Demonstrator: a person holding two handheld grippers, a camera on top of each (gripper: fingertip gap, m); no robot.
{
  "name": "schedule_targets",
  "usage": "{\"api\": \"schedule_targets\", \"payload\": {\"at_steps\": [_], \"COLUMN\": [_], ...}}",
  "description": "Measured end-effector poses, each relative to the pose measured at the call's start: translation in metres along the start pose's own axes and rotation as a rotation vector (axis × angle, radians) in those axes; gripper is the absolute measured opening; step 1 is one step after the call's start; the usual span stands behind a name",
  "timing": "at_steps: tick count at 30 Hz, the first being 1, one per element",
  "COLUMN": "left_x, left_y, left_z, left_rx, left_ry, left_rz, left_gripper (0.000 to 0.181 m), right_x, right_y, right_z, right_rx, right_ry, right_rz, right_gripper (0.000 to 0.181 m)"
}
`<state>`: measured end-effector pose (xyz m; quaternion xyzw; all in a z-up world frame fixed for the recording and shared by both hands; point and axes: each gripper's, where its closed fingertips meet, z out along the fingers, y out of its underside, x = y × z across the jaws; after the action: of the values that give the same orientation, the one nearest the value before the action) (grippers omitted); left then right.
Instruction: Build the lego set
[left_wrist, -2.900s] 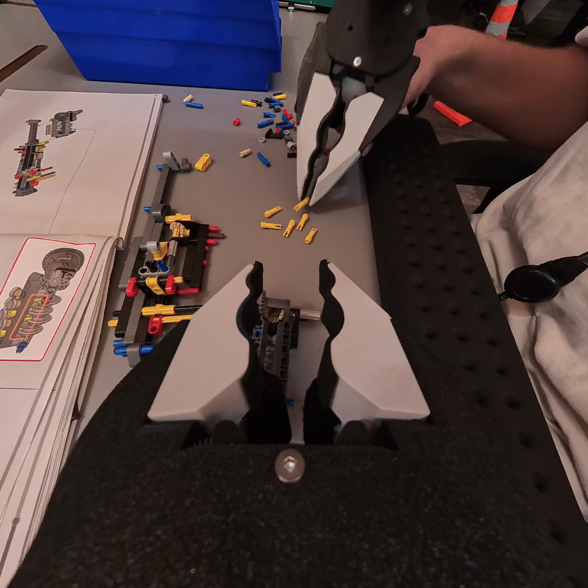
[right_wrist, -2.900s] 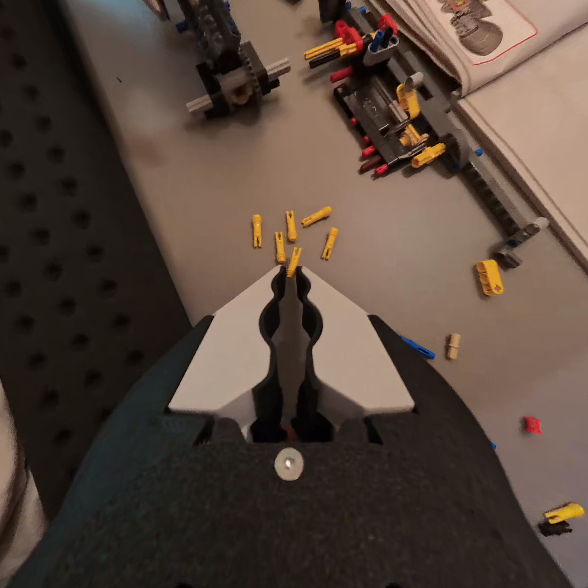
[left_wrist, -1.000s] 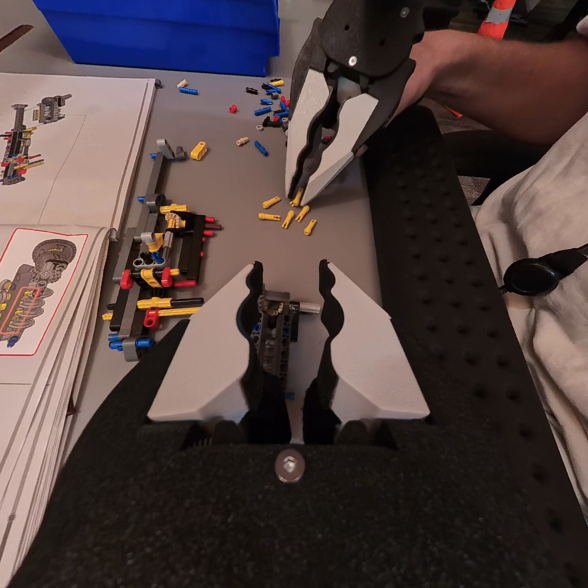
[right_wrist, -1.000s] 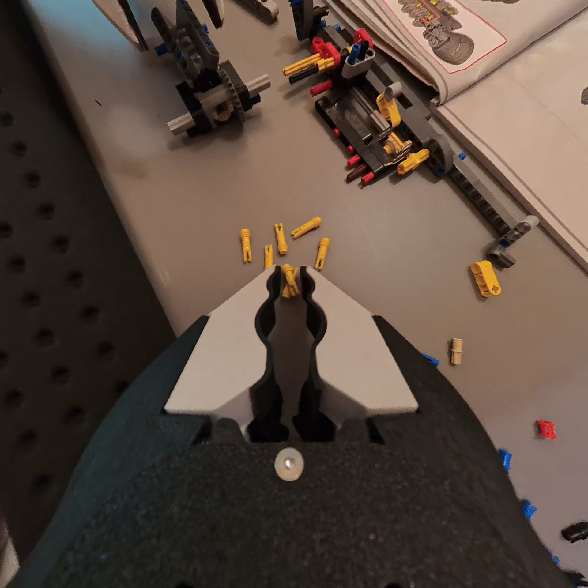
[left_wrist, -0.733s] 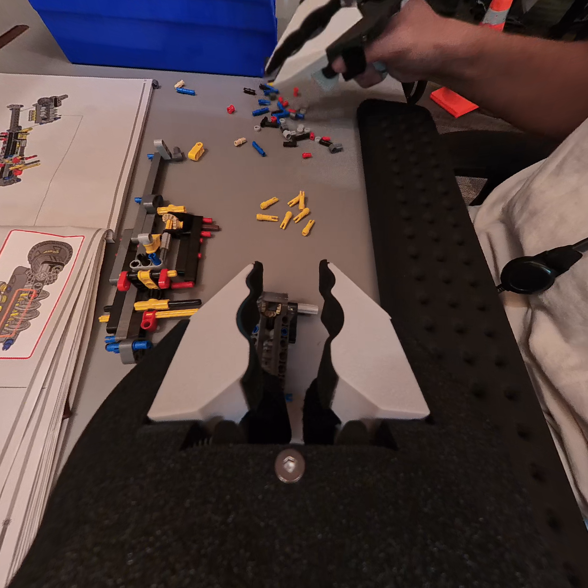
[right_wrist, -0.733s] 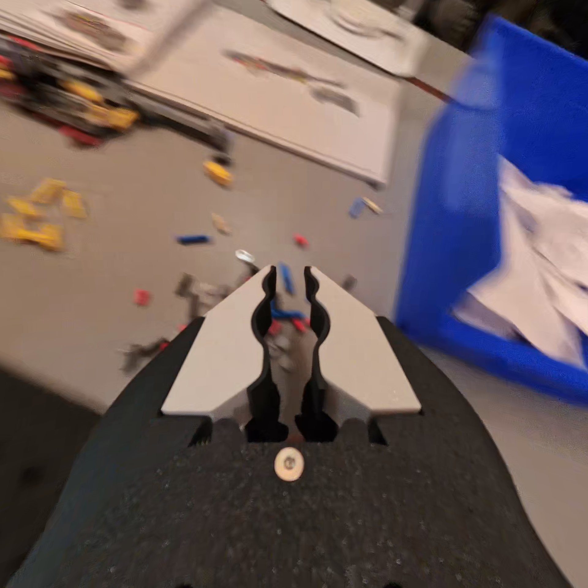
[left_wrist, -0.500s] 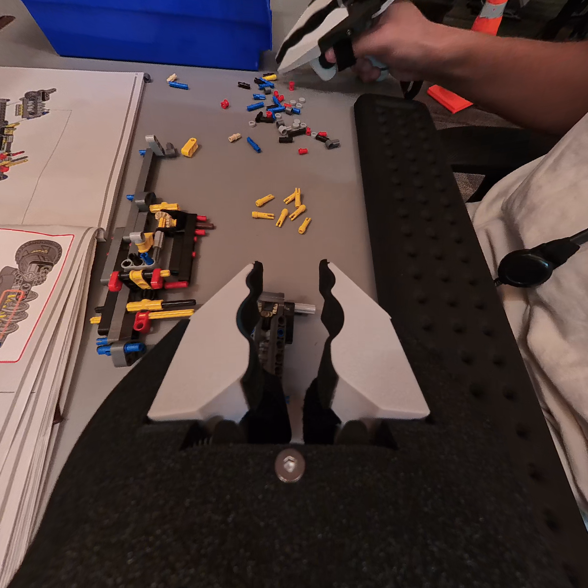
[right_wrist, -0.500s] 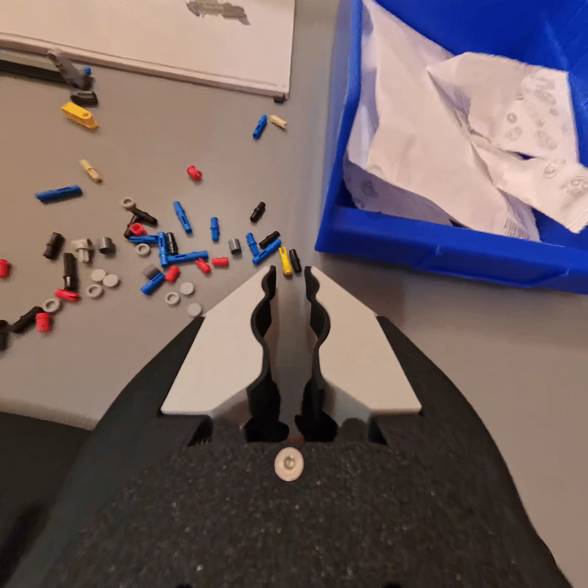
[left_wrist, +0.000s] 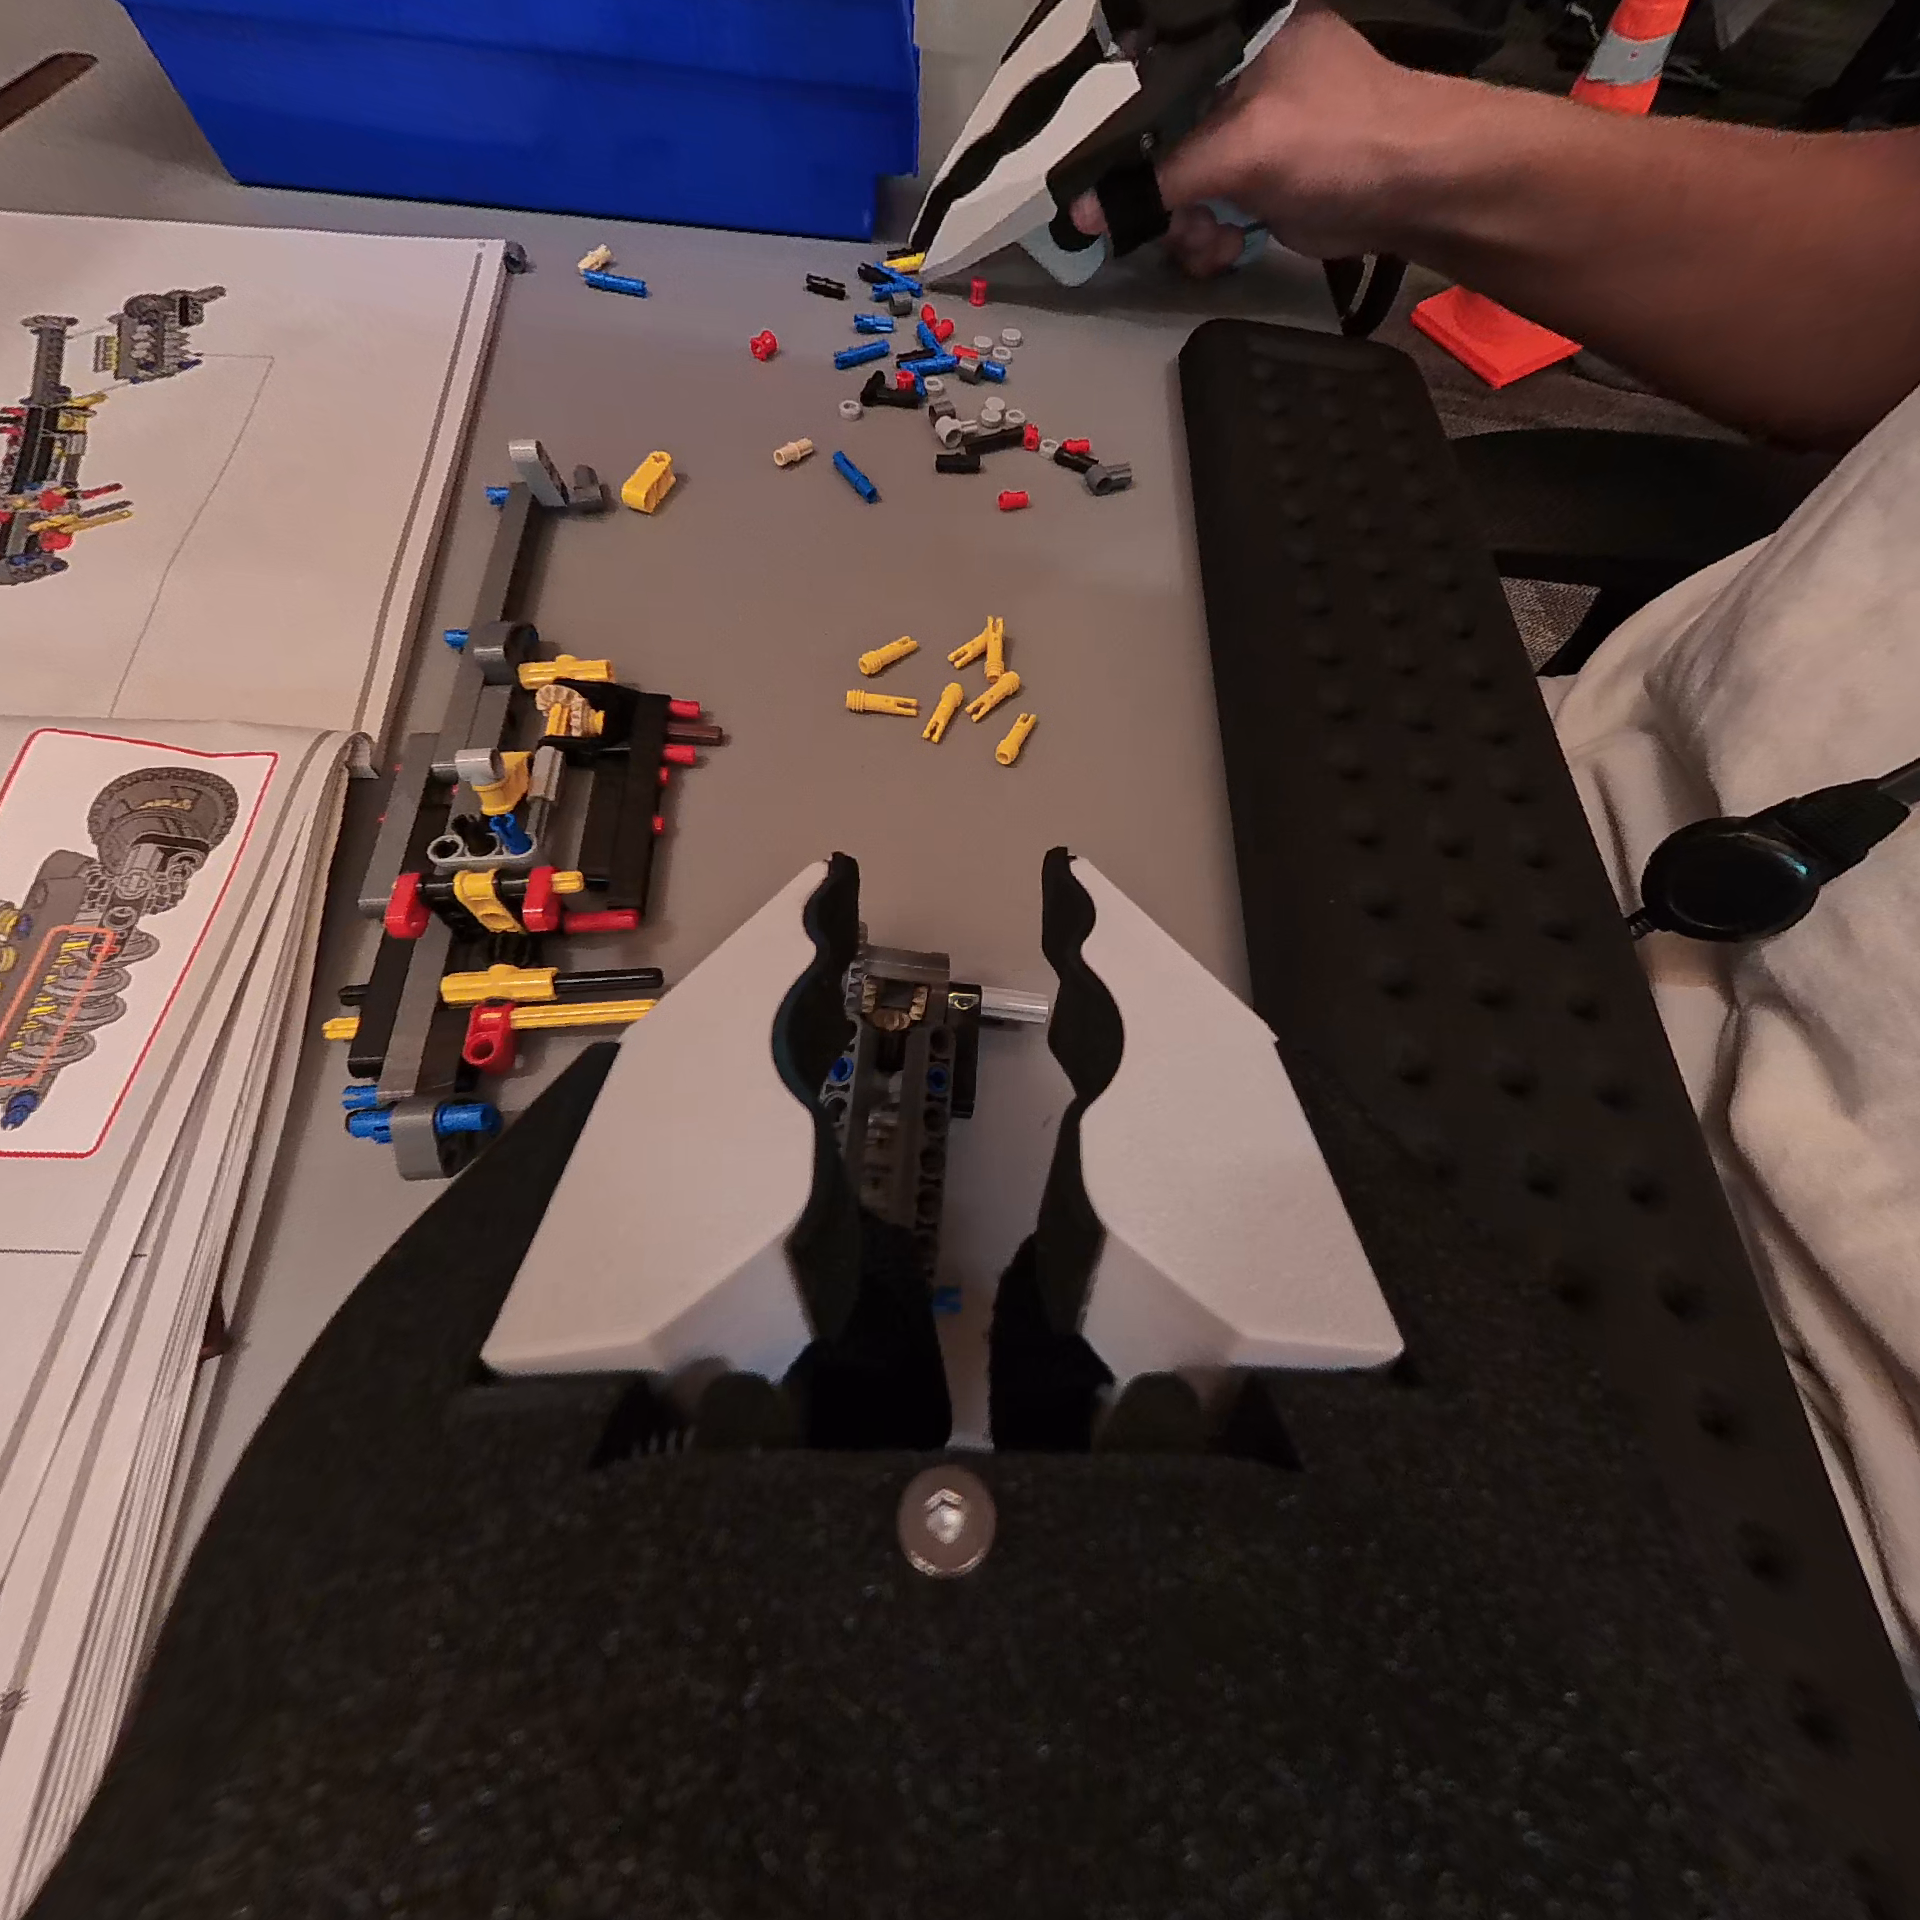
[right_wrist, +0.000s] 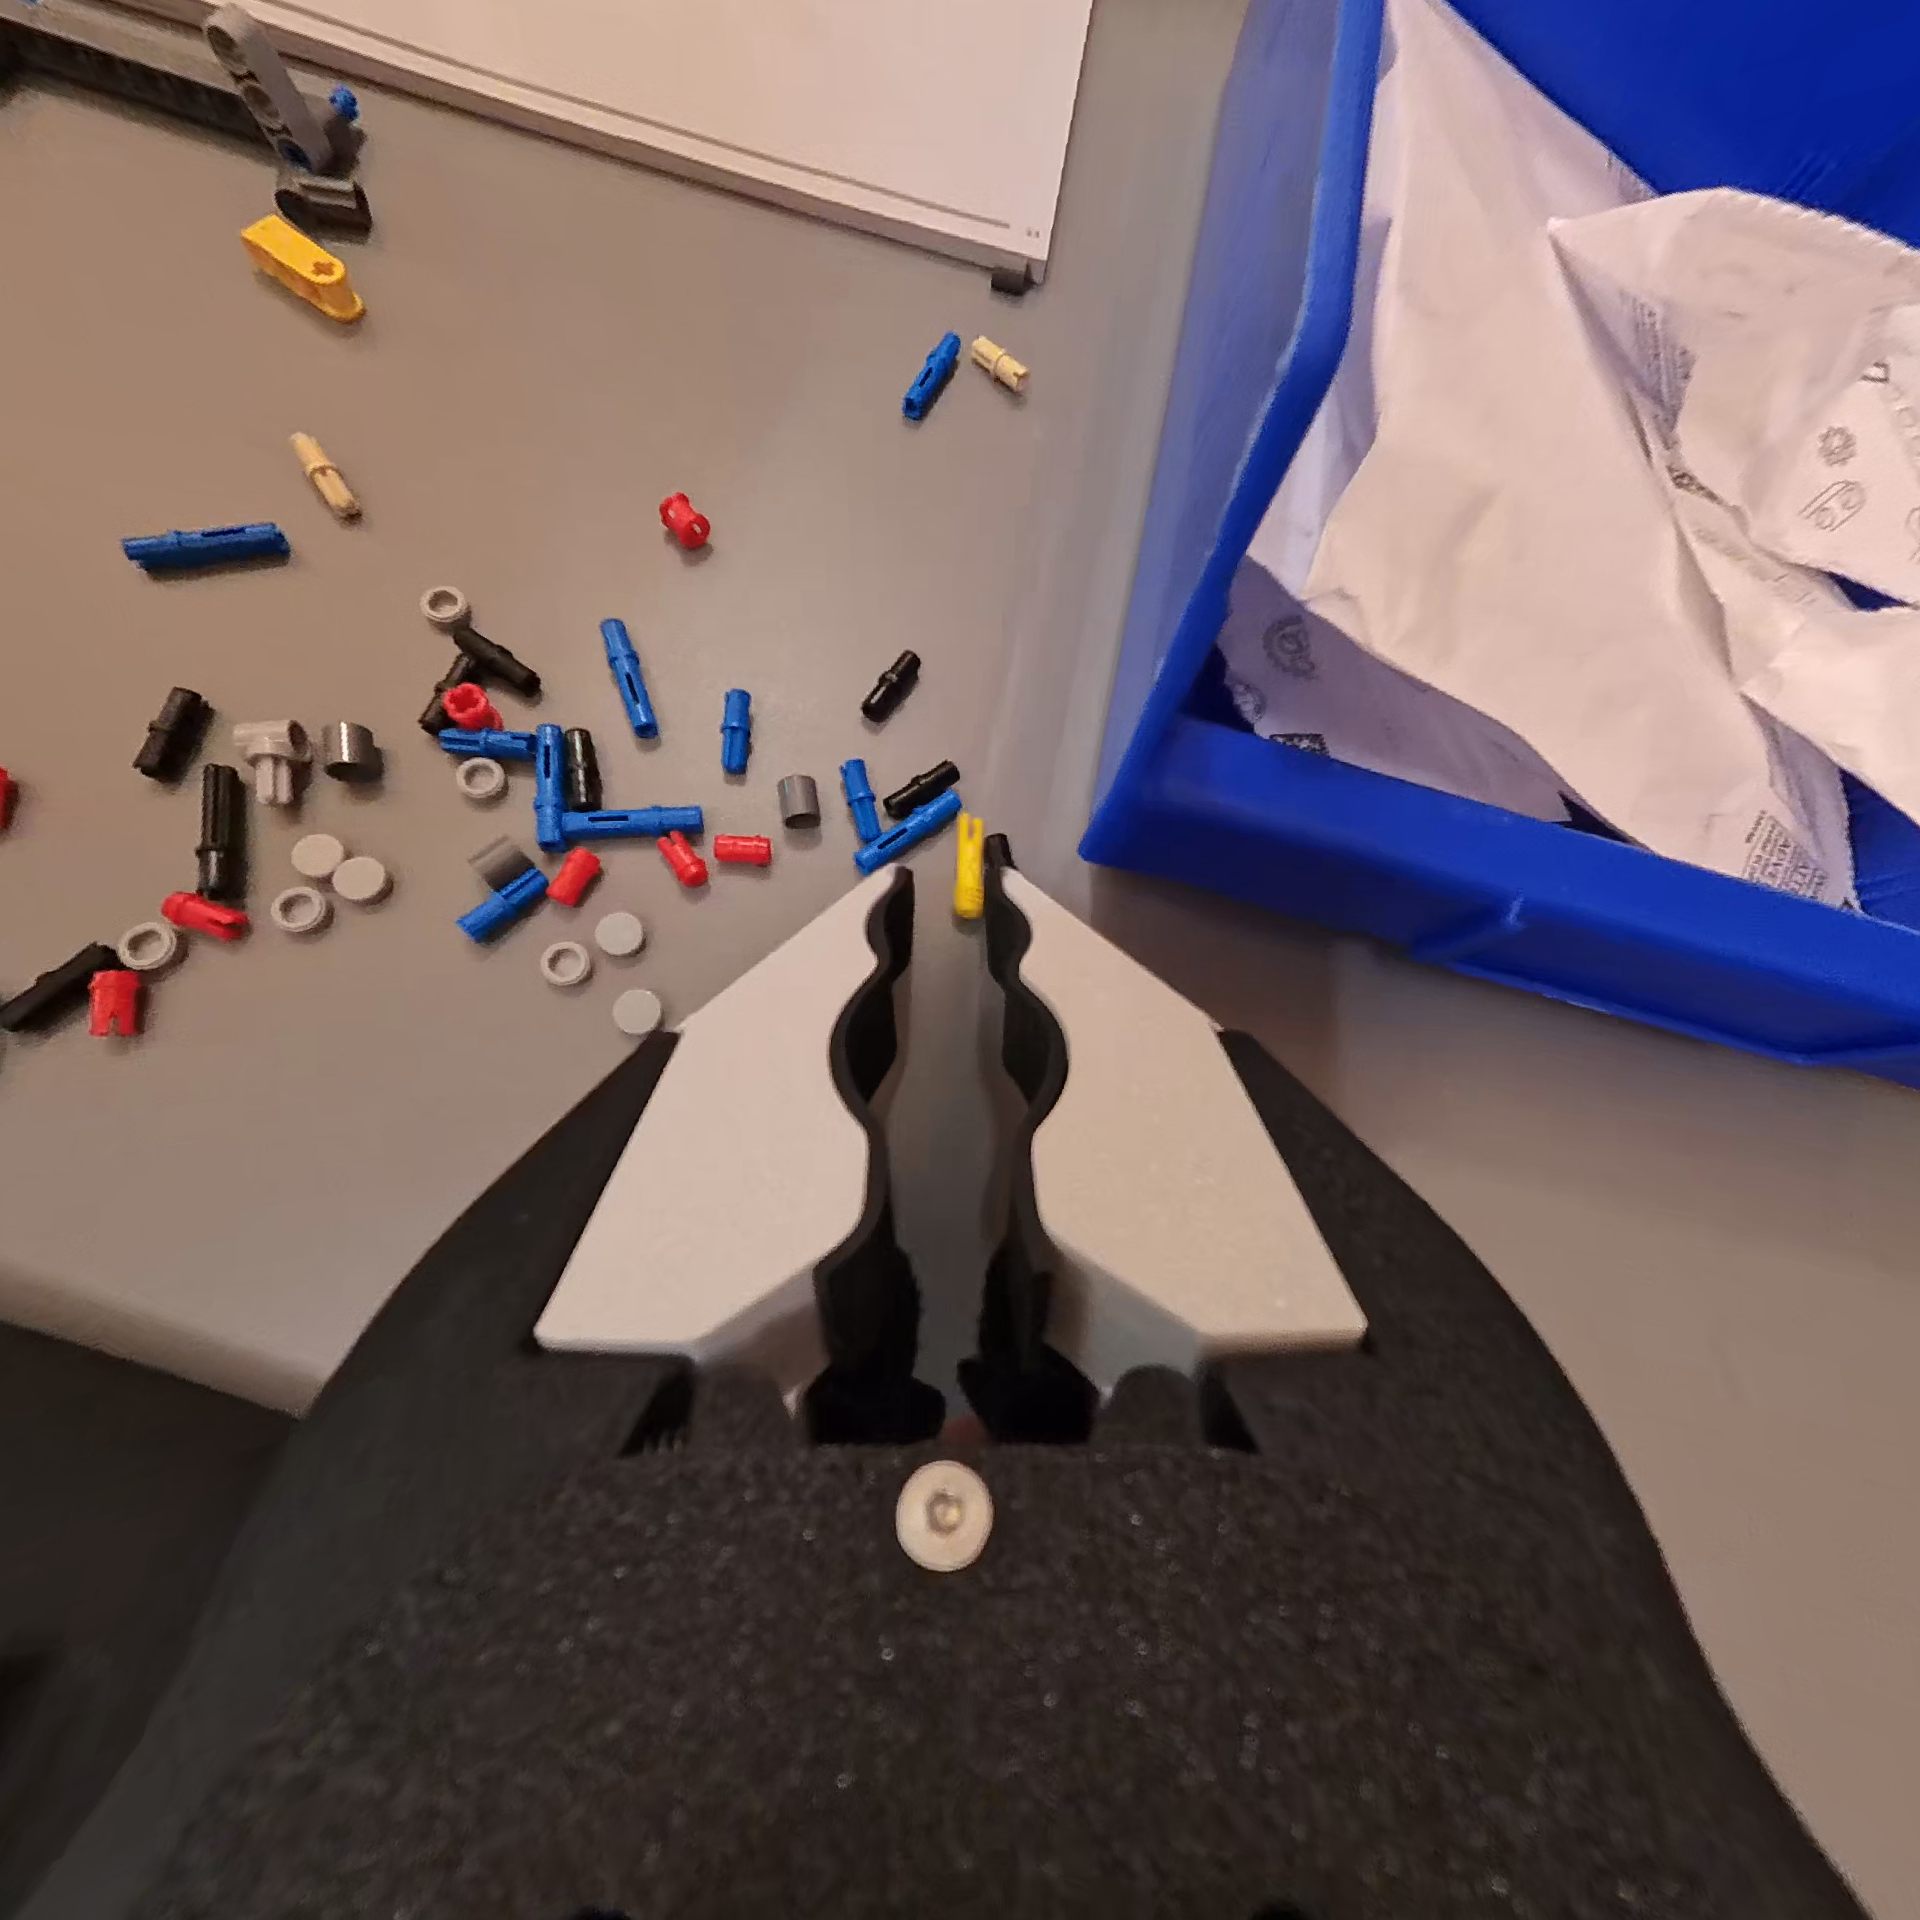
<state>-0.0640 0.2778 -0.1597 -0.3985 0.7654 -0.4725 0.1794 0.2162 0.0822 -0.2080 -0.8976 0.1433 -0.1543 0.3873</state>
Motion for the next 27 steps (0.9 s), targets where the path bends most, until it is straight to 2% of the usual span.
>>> {"api": "schedule_targets", "payload": {"at_steps": [12, 18, 20, 22, 25, 27], "left_x": [-0.001, -0.005, -0.010, -0.018, -0.032, -0.039], "left_y": [-0.002, -0.002, -0.003, -0.004, -0.005, -0.005], "left_z": [-0.002, -0.005, -0.008, -0.012, -0.017, -0.021], "left_rx": [0.006, 0.010, 0.019, 0.029, 0.041, 0.045], "left_ry": [-0.007, -0.027, -0.042, -0.069, -0.128, -0.163], "left_rz": [0.004, 0.004, -0.006, -0.026, -0.067, -0.081], "left_gripper": [0.034, 0.034, 0.034, 0.034, 0.034, 0.033], "right_x": [-0.003, -0.012, -0.034, -0.081, -0.156, -0.183], "right_y": [-0.001, -0.021, -0.043, -0.058, -0.064, -0.059], "right_z": [0.004, -0.018, -0.030, -0.033, -0.031, -0.023], "right_rx": [-0.025, 0.036, 0.103, 0.131, 0.109, 0.063], "right_ry": [-0.038, -0.008, -0.052, -0.206, -0.442, -0.499], "right_rz": [0.024, -0.025, -0.069, -0.116, -0.183, -0.237], "right_gripper": [0.005, 0.005, 0.005, 0.005, 0.006, 0.006]}}
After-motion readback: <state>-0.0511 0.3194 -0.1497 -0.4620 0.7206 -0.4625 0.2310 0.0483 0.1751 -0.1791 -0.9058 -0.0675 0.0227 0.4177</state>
